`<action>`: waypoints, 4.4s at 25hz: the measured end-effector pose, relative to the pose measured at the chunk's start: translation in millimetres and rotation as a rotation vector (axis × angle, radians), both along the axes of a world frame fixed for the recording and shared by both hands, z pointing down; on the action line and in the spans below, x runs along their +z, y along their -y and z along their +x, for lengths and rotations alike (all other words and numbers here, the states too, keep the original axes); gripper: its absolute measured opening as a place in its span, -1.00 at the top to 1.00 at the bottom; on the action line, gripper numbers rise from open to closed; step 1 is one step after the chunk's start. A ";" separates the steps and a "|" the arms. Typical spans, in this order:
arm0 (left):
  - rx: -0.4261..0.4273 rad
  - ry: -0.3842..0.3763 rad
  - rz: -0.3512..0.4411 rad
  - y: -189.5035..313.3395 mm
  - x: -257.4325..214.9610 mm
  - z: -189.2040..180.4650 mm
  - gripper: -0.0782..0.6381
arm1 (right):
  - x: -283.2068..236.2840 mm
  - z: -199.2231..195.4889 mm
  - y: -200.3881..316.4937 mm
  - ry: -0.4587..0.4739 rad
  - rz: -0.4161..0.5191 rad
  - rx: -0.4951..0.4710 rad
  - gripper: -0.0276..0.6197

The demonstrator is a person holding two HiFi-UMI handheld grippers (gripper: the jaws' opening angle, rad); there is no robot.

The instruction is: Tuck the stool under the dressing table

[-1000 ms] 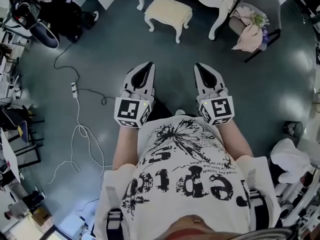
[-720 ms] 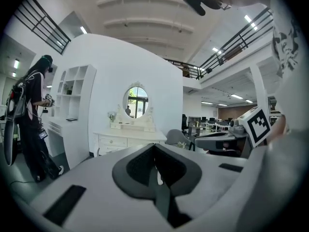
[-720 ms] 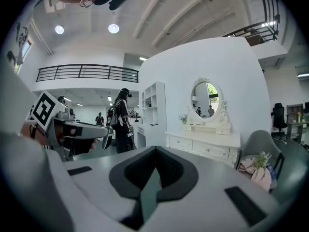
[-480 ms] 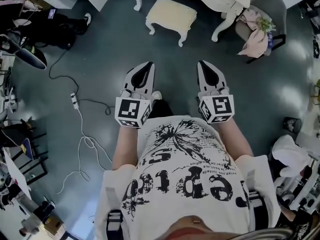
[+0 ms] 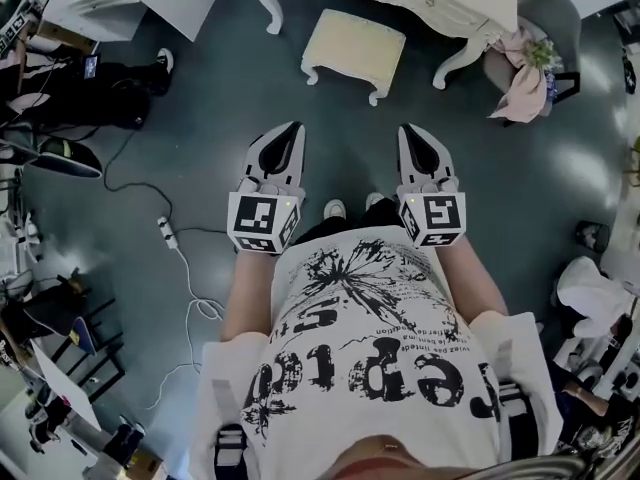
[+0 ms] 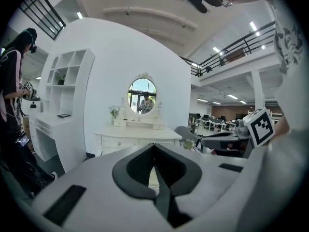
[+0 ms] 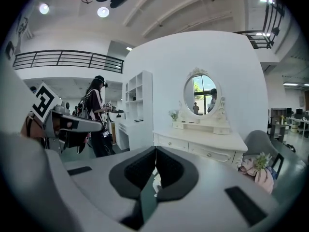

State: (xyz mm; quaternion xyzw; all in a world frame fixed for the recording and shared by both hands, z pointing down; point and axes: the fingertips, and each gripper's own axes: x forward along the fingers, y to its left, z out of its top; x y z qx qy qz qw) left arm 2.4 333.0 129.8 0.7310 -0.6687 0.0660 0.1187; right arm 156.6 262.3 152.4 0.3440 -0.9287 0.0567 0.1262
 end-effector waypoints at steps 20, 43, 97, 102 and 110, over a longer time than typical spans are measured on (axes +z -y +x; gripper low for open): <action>0.130 0.040 -0.163 302.3 86.9 -82.3 0.73 | 105.7 -95.0 281.1 -0.123 -0.128 0.010 0.86; 0.459 -0.035 -0.461 388.1 424.6 -127.8 0.73 | 423.7 -140.8 332.3 -0.237 -0.430 0.374 0.86; 0.364 -0.058 -0.701 507.2 591.4 -159.5 0.73 | 576.9 -158.3 453.0 -0.343 -0.602 0.352 0.86; 0.380 -0.057 -0.690 533.4 590.7 -162.8 0.73 | 576.4 -162.3 478.7 -0.369 -0.553 0.333 0.86; 0.411 -0.012 -0.667 576.9 591.8 -165.4 0.73 | 578.7 -166.2 526.6 -0.377 -0.536 0.357 0.86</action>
